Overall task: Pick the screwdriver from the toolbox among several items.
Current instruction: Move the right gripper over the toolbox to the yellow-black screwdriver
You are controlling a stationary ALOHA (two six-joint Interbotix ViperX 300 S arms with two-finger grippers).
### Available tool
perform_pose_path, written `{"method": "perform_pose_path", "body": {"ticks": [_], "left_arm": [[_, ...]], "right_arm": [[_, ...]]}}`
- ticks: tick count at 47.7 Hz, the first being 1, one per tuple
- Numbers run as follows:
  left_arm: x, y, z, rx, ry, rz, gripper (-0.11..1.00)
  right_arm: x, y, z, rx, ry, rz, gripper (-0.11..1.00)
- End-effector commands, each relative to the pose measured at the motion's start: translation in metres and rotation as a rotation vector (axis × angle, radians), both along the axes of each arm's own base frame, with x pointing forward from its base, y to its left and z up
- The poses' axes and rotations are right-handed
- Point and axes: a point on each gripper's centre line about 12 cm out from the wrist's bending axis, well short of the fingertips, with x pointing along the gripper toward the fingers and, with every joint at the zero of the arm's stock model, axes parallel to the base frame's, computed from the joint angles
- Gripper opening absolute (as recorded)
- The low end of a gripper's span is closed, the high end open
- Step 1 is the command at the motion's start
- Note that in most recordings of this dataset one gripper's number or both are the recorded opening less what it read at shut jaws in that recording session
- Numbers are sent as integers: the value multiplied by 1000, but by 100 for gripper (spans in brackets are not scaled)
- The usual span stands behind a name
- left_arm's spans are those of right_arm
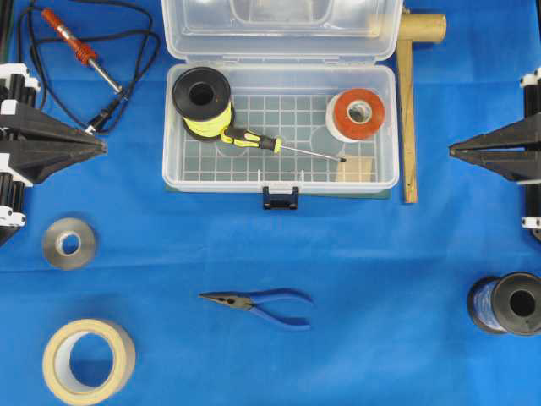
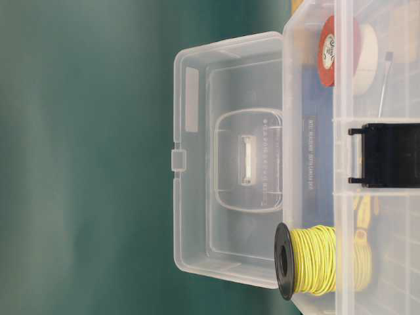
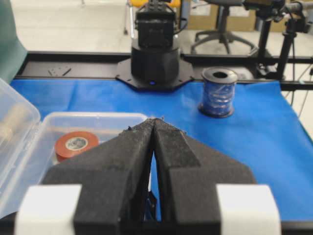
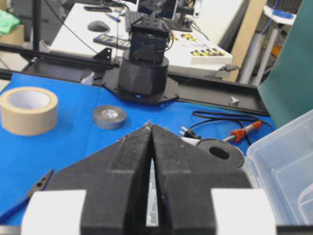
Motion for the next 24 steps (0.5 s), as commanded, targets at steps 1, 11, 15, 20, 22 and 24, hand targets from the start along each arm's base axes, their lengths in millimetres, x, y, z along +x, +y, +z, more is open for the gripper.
{"method": "perform_pose_path", "body": {"ticks": [1, 11, 15, 20, 22, 24], "left_arm": [[1, -1, 5, -33, -15, -3, 0], [2, -1, 5, -33, -15, -3, 0], [3, -1, 4, -33, -11, -3, 0], [3, -1, 3, -36, -8, -4, 0], [3, -1, 2, -36, -5, -2, 0], [3, -1, 2, -36, -6, -4, 0]], "right_arm": [[6, -3, 12, 18, -20, -17, 0], [48, -24, 21, 102, 135, -104, 0], [74, -38, 19, 126, 259, -148, 0], [106, -50, 15, 148, 382, -174, 0], [119, -55, 14, 160, 425, -183, 0], [133, -60, 11, 173, 475, -192, 0]]}}
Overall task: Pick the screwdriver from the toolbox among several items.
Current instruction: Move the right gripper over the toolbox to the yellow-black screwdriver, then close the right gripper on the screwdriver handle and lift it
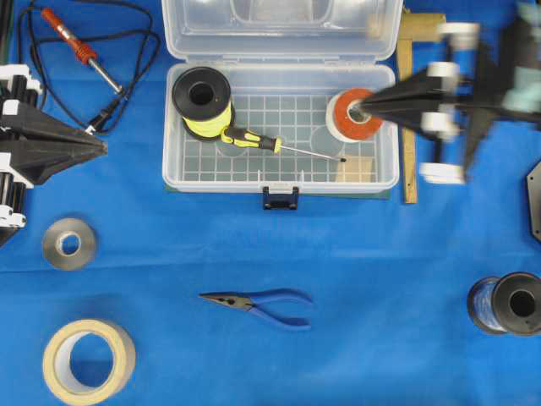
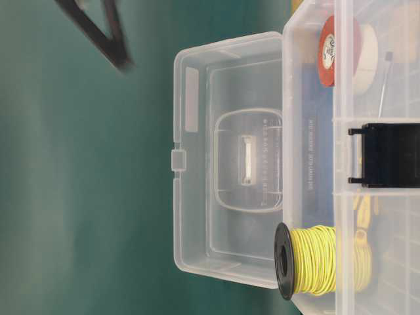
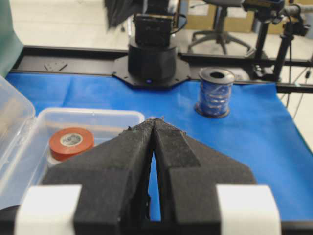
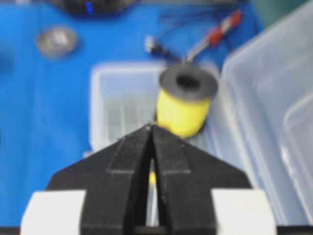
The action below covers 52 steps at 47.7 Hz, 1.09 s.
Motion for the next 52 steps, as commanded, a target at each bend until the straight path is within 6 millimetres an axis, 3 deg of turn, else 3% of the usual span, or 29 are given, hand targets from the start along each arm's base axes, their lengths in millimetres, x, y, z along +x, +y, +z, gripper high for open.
{"method": "perform_pose_path", "body": {"ticks": [1, 10, 14, 22, 24, 42, 47, 52], "left_arm": [[2, 0, 4, -1, -12, -1, 0], [2, 0, 4, -4, -17, 0, 0], [2, 0, 4, -4, -15, 0, 0], [2, 0, 4, -7, -17, 0, 0], [2, 0, 4, -7, -18, -1, 0], [2, 0, 0, -7, -9, 0, 0], [1, 0, 0, -7, -8, 0, 0], [1, 0, -2, -6, -5, 0, 0]], "right_arm": [[28, -11, 6, 25, 56, -20, 0], [78, -29, -15, 82, 245, -46, 4], [95, -34, -25, 98, 314, -47, 22], [125, -41, -58, 117, 423, -47, 68], [130, -42, -67, 122, 442, -48, 74], [153, -48, -157, 197, 601, -86, 71], [155, -46, -169, 204, 624, -86, 71], [157, -45, -170, 199, 615, -82, 70]]}}
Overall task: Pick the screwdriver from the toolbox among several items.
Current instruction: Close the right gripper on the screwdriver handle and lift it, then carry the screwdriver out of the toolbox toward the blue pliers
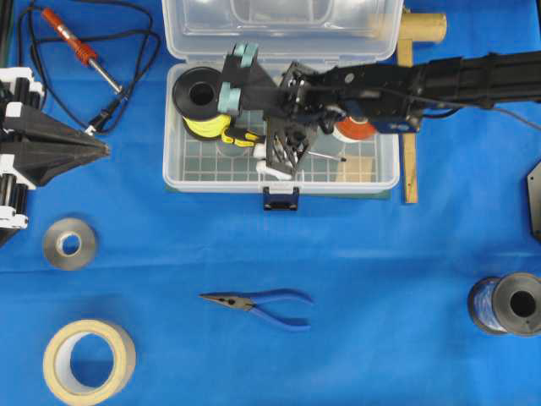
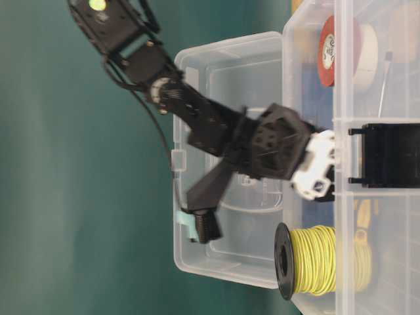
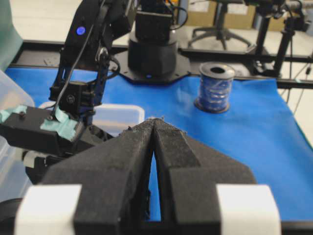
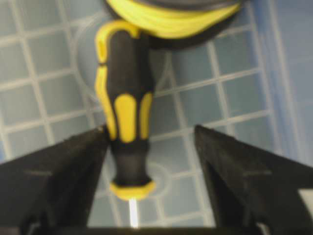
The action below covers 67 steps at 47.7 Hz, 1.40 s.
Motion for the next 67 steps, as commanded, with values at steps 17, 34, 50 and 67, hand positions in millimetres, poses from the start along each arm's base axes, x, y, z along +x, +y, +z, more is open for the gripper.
{"method": "perform_pose_path", "body": {"ticks": [17, 34, 50, 67], "left_arm": [[1, 0, 4, -1, -15, -1, 0], [0, -1, 5, -2, -21, -2, 0], [0, 1, 5, -1, -21, 7, 0], [0, 6, 5, 2, -20, 28, 0]], "right_arm": [[-2, 5, 46, -10, -56, 12, 25], [-37, 21, 139, -16, -142, 24, 25], [-39, 116, 164, 55, -208, 151, 25], [4, 181, 77, 116, -159, 162, 25]]}}
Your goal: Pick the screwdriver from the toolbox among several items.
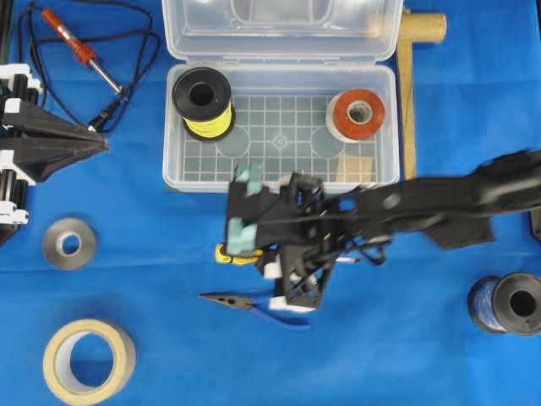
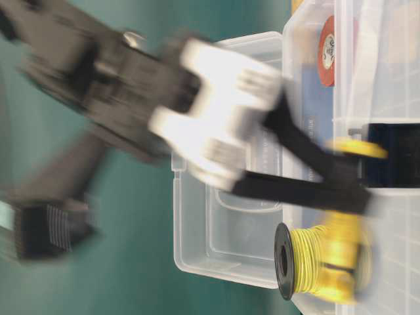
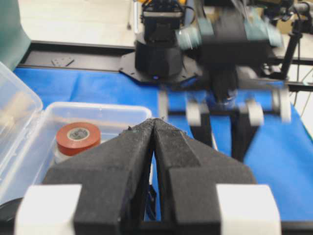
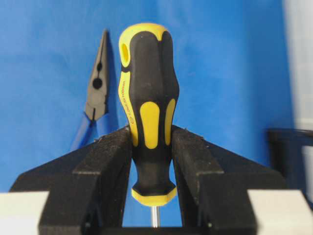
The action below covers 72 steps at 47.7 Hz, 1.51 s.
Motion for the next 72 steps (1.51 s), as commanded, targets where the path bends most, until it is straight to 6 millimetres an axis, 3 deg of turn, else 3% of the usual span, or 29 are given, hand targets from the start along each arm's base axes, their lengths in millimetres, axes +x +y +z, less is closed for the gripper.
{"method": "perform_pose_path", "body": {"ticks": [1, 14, 25, 29, 34, 38, 43, 48, 55, 64, 72], "left_arm": [[1, 1, 4, -1, -14, 7, 0], [1, 1, 3, 2, -11, 7, 0], [1, 1, 2, 0, -6, 7, 0], [1, 2, 3, 2, -8, 8, 0], [0, 1, 3, 2, -11, 7, 0], [-1, 2, 4, 2, -14, 8, 0], [-2, 1, 5, 0, -20, 7, 0], [-2, 2, 5, -1, -23, 9, 0], [-3, 1, 5, -3, -23, 7, 0], [-3, 1, 4, -1, -22, 8, 0], [-4, 1, 4, -3, -22, 7, 0]], "right_arm": [[13, 7, 1, 14, -52, 0, 25], [24, 10, -53, 14, 1, -10, 25], [24, 9, -63, 18, 28, -20, 25], [23, 9, -61, 21, 43, -29, 31], [19, 8, -51, 15, 69, -32, 62], [11, 6, -29, 6, 82, -29, 80], [-1, 2, 7, -19, 49, -16, 76], [-21, -1, 49, -59, -28, 13, 76], [-61, -11, 79, -117, -113, 42, 76], [-129, -24, 91, -135, -284, 82, 76], [-182, -32, 84, -123, -428, 111, 76]]}}
